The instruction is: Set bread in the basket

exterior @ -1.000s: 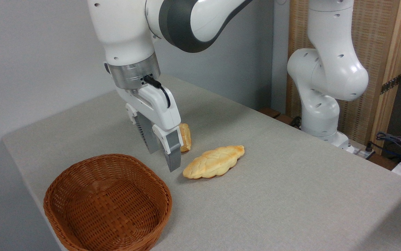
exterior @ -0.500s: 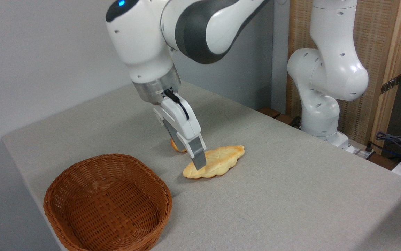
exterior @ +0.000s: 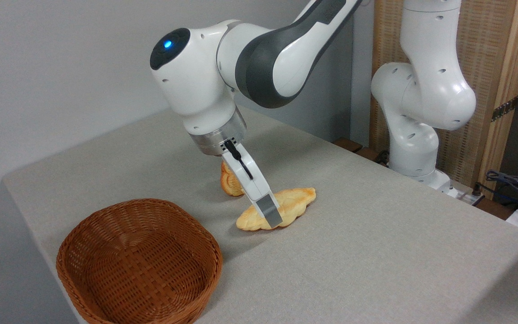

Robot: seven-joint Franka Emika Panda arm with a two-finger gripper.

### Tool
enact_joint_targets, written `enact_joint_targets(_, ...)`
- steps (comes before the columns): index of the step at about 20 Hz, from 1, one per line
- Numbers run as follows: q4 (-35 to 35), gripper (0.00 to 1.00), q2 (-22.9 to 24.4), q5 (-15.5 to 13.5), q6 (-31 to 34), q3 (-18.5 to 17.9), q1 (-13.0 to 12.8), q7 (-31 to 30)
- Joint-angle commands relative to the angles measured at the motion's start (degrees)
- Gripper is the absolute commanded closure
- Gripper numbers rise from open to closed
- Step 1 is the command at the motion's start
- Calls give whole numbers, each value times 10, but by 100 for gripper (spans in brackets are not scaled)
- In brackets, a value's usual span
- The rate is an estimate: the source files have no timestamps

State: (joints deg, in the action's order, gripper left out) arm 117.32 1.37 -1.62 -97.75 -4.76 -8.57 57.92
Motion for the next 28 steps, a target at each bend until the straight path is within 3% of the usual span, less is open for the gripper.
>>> enact_joint_targets(1, 12, 0, 0, -1, 4, -2, -3, 18)
enact_joint_targets(7, 12, 0, -8, -13, 2, -2, -5, 7)
enact_joint_targets(9, 12, 0, -8, -42, 1, -2, -4, -5)
enact_joint_targets(11, 12, 0, -8, -46, -1, -2, -3, -7)
enact_joint_targets(27, 12, 0, -26, -39, 3, -2, -5, -8)
enact_joint_targets(28, 11, 6, -25, -39, 3, -3, -5, -9)
